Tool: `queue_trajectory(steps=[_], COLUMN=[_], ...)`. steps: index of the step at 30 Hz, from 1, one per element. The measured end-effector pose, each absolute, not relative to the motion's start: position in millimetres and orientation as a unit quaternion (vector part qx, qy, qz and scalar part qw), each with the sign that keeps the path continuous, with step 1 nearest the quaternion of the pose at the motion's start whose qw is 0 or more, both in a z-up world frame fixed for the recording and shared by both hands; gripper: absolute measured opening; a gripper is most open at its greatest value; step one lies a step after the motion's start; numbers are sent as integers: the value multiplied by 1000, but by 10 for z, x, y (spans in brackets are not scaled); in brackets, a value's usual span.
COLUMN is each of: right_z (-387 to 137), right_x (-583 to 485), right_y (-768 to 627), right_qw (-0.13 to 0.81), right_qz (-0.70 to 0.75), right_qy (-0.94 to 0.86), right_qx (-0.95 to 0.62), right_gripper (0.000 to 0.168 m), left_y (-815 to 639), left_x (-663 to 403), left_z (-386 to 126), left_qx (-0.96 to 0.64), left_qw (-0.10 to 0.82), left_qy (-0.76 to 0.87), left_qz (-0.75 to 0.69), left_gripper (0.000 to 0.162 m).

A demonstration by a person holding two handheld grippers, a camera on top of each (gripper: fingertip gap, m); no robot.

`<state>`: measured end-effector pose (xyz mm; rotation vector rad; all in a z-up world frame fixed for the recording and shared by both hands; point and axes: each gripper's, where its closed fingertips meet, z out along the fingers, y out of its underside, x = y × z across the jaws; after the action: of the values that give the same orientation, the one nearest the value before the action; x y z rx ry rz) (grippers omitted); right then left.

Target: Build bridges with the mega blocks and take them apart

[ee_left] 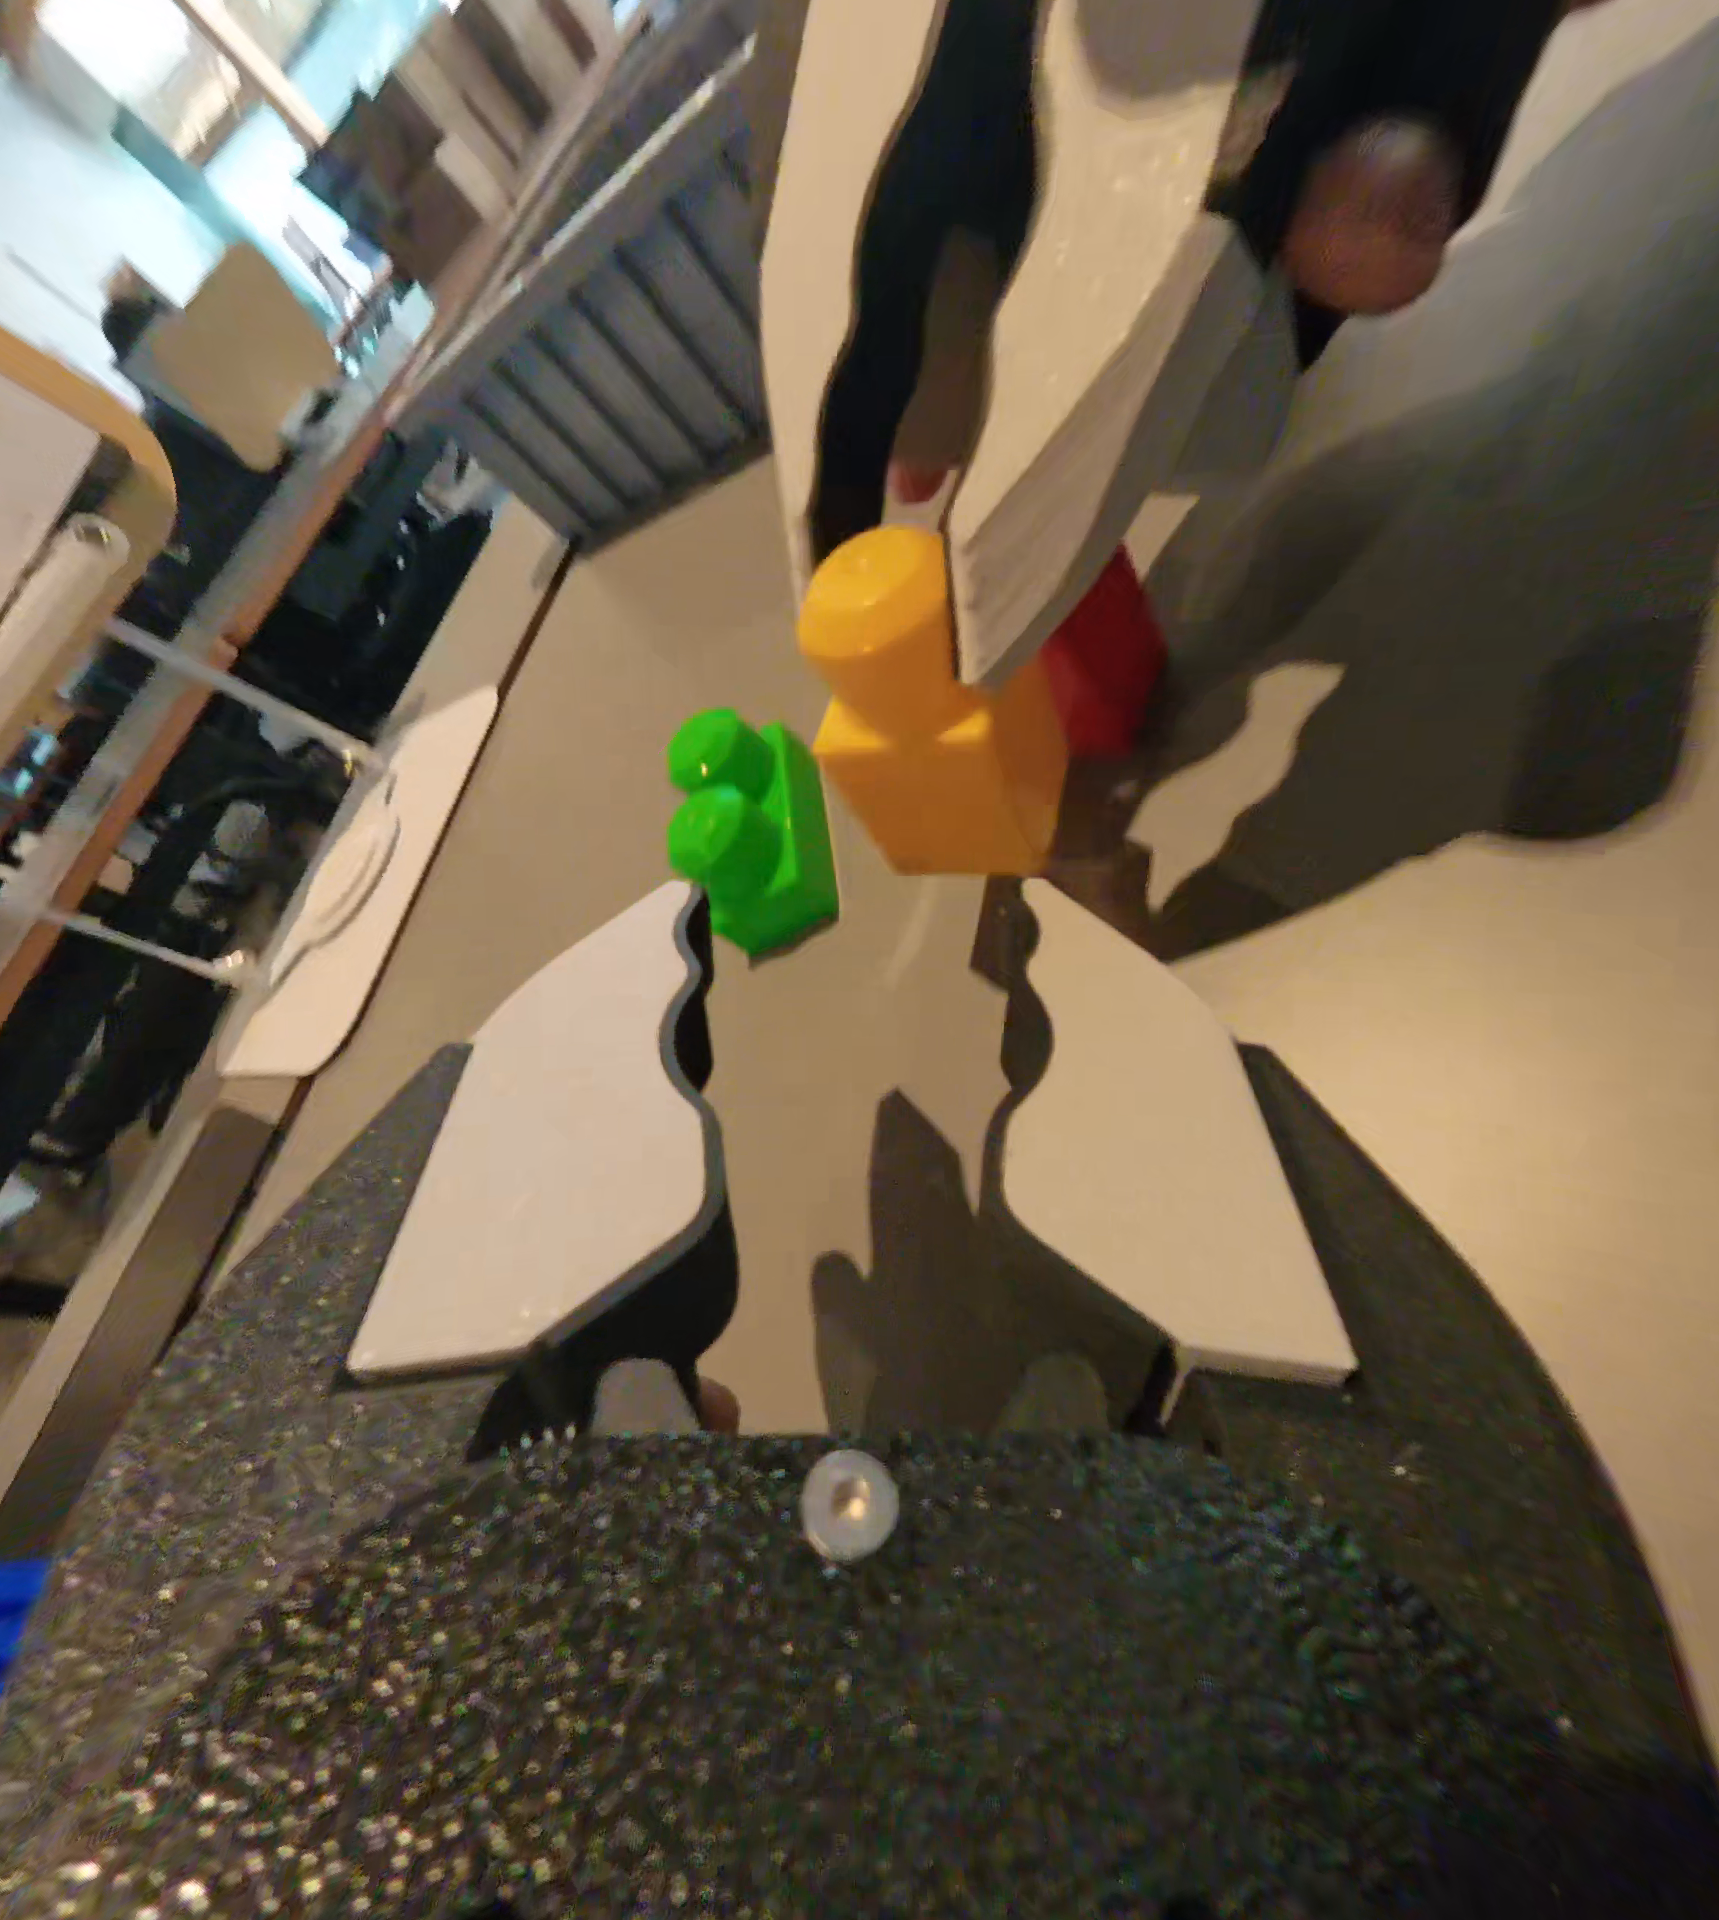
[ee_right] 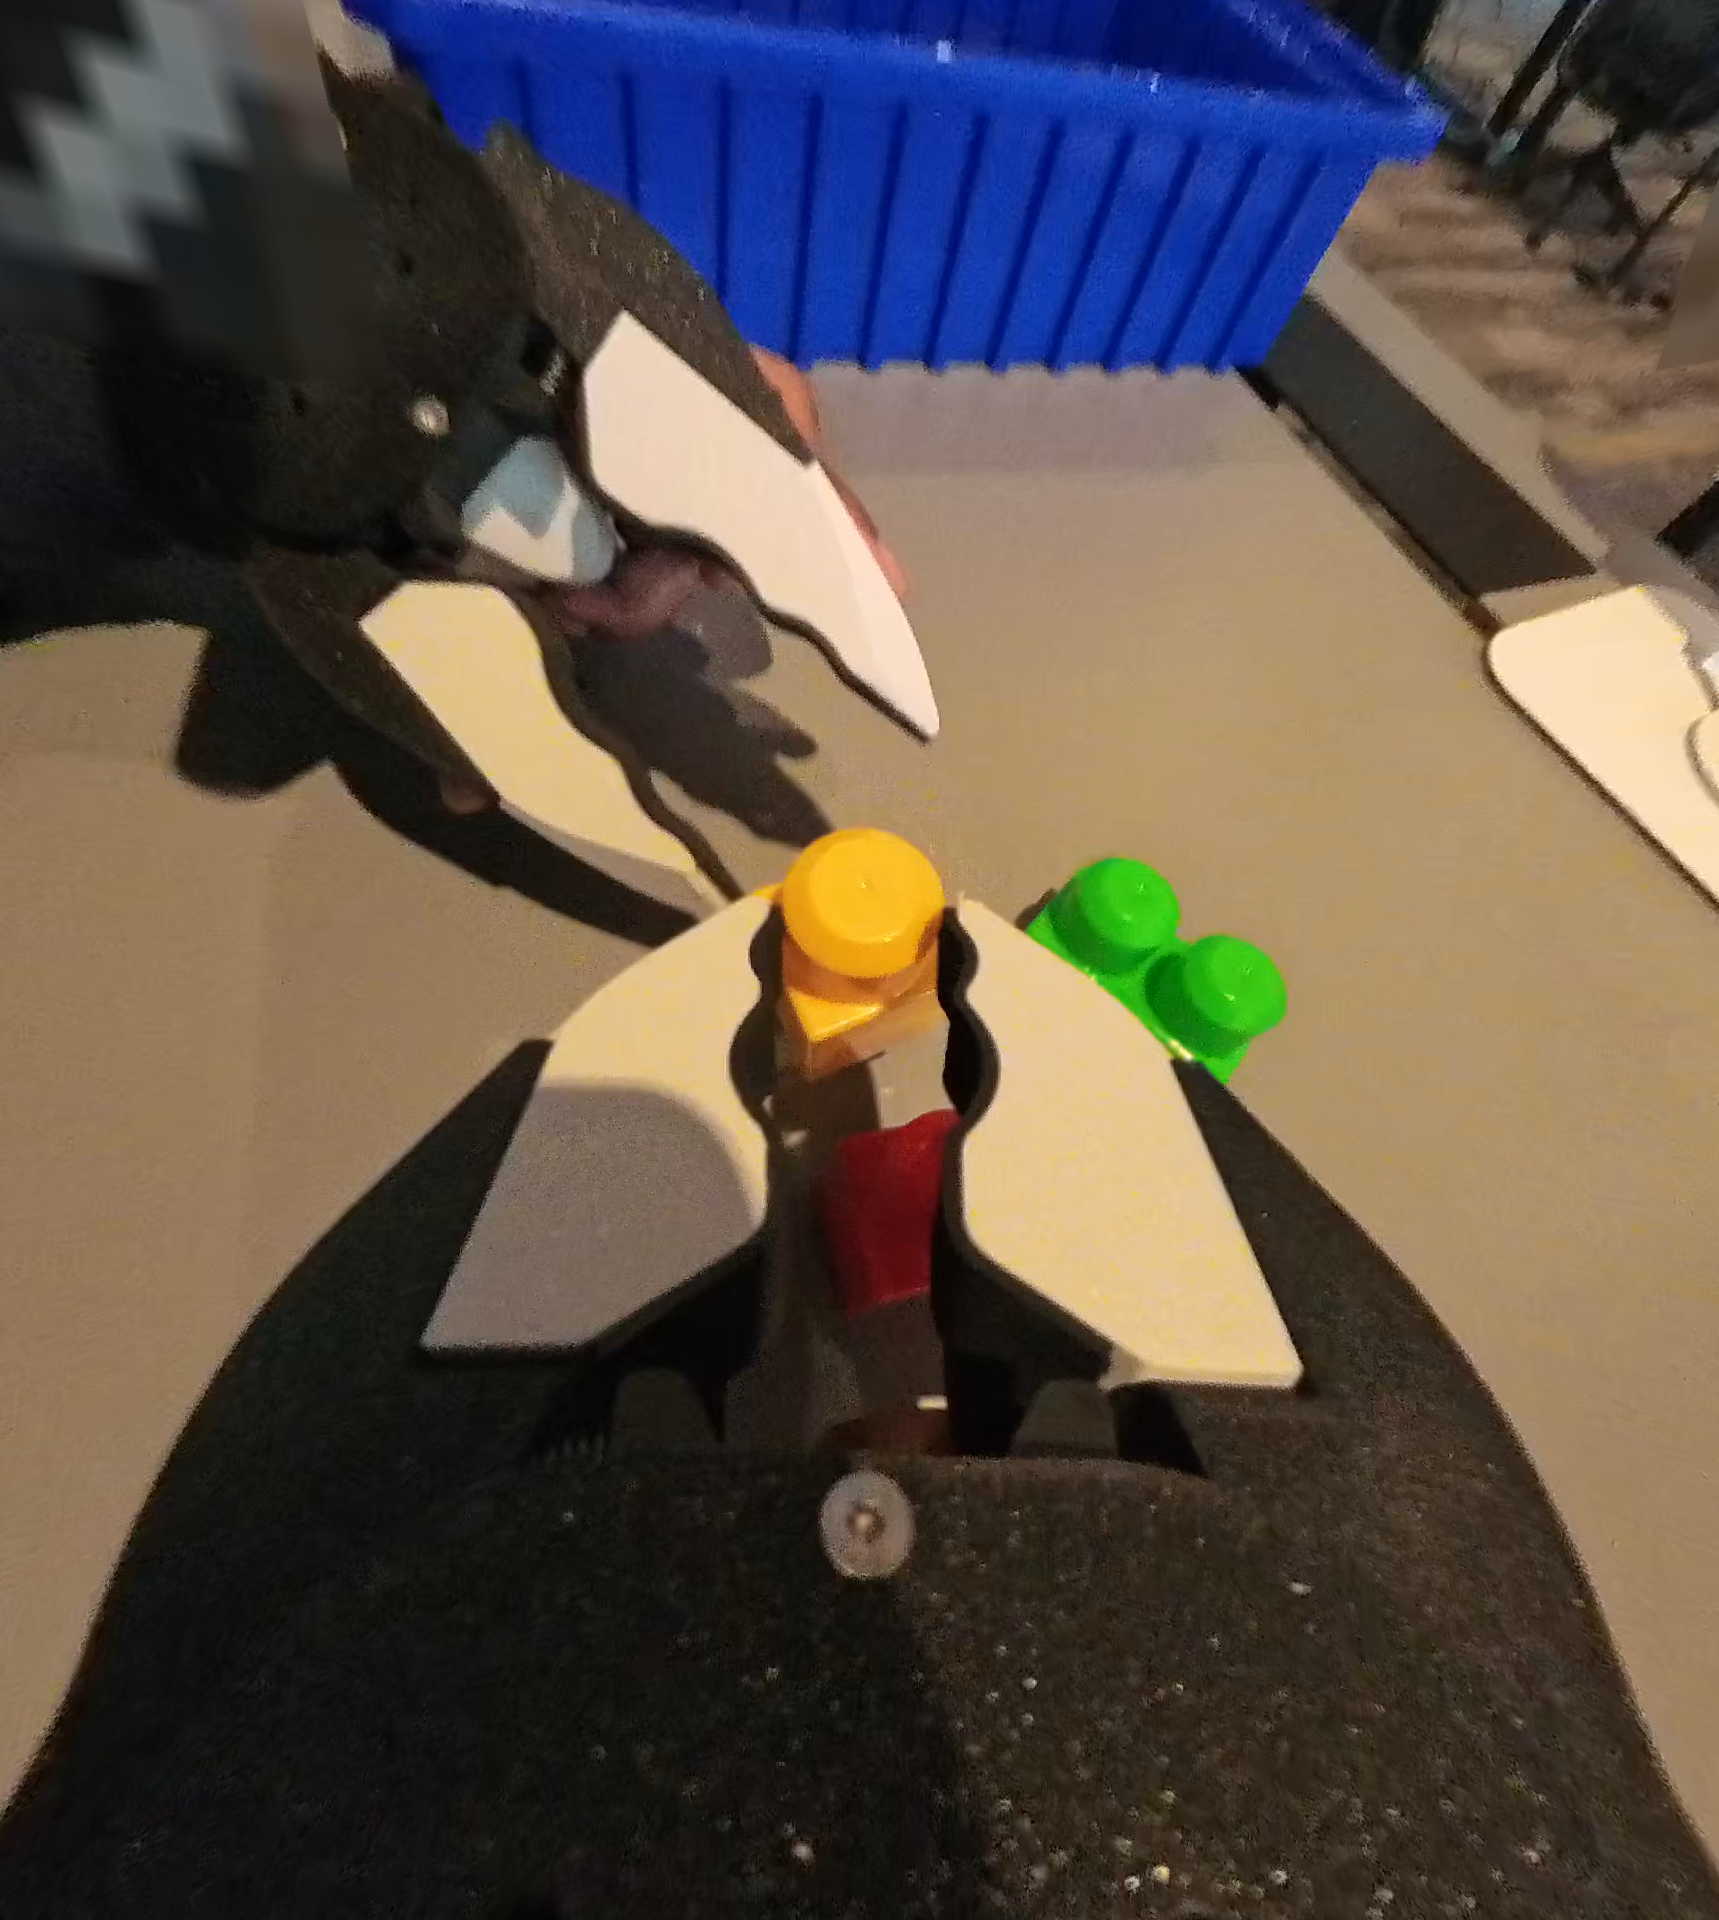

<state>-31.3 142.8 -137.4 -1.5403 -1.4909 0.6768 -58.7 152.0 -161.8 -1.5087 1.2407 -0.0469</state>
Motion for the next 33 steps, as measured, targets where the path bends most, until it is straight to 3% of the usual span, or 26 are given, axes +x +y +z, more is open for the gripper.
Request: queue_trajectory(steps=[12, 17, 28, 33], right_z=[-1621, -1421, -1794, -1983], right_x=[-347, -227, 201, 147], right_y=[1447, 1449, 1505, 1525], right_qw=[398, 411, 323, 323], right_qz=[205, 272, 264, 222], right_qy=[-633, -620, -636, -653], right_qx=[-632, -611, -649, -649], right_gripper=[30, 48, 48, 39], left_y=[1504, 1461, 1456, 1505], left_x=[-521, -497, -353, -242], left_z=[-1826, -1841, -1927, -1939], left_qx=[-668, -676, -690, -675], left_qw=[510, 491, 430, 424], left_qy=[541, 545, 567, 587], left_qz=[-24, -66, -135, -142], left_gripper=[44, 52, 53, 39])
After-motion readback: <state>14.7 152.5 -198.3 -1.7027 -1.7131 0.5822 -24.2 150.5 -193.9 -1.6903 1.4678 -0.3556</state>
